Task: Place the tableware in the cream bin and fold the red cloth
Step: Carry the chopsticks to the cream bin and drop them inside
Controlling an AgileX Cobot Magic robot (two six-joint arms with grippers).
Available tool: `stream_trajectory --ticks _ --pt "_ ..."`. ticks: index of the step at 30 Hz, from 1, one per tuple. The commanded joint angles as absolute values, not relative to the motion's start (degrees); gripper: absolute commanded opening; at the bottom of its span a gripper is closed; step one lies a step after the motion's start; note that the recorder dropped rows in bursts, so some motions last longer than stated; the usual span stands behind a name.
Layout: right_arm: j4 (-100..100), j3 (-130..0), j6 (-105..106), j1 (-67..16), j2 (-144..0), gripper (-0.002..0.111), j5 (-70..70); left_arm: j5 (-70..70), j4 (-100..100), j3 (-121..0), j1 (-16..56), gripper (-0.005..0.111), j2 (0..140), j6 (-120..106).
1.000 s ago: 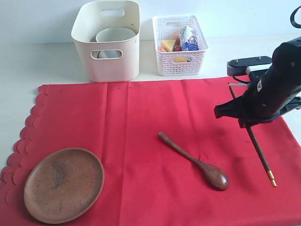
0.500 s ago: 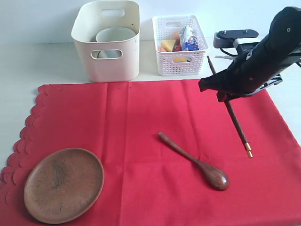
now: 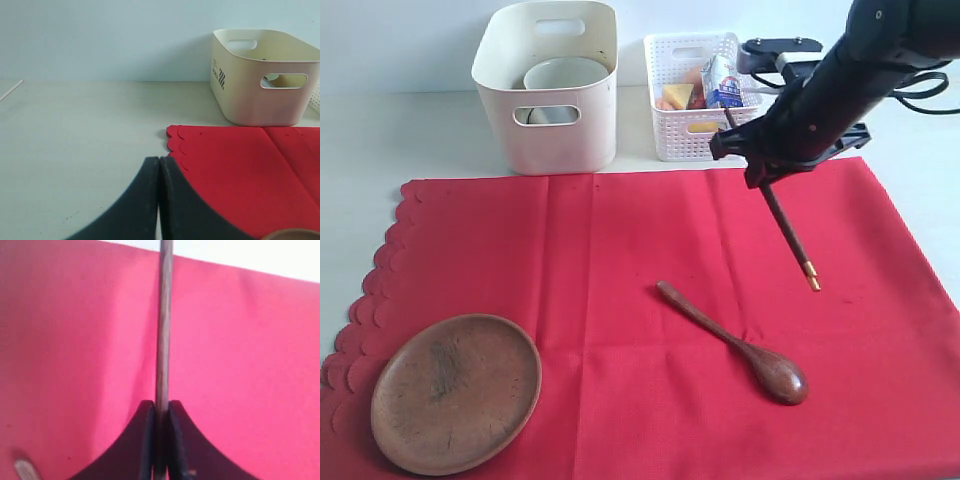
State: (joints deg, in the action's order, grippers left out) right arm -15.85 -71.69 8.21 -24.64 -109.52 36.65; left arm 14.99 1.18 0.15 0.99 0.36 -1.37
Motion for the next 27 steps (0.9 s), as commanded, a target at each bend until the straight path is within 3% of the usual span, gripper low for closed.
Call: stream_trajectory --ticks 1,27 --pt "-25.9 -77.3 18.8 -24.4 -111.3 0.000 40.7 14.7 1.1 0.0 1.3 0.003 0.0 -1.3" --pt "-48.8 -118.7 25.5 -24.4 -131.3 0.000 58.4 14.7 1.1 0.0 1.3 0.003 0.0 -1.3"
